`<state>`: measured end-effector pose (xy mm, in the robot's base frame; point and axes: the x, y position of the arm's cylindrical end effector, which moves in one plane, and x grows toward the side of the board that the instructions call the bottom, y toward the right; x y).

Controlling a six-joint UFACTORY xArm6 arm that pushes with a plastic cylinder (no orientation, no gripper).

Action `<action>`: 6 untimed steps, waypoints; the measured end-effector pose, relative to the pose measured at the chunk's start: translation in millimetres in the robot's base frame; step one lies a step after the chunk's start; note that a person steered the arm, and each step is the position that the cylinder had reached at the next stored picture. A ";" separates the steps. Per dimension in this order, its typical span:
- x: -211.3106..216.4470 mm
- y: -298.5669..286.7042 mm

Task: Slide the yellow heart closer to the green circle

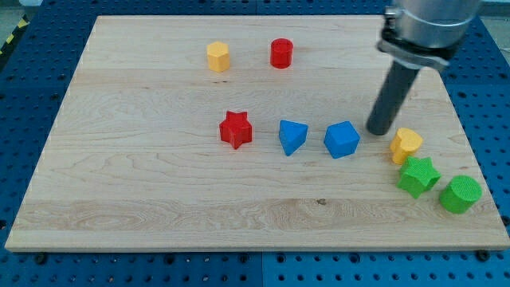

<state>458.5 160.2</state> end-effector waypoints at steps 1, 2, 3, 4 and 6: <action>3.8 1.1; 16.6 20.9; 29.2 59.3; 31.2 79.1; 21.4 84.0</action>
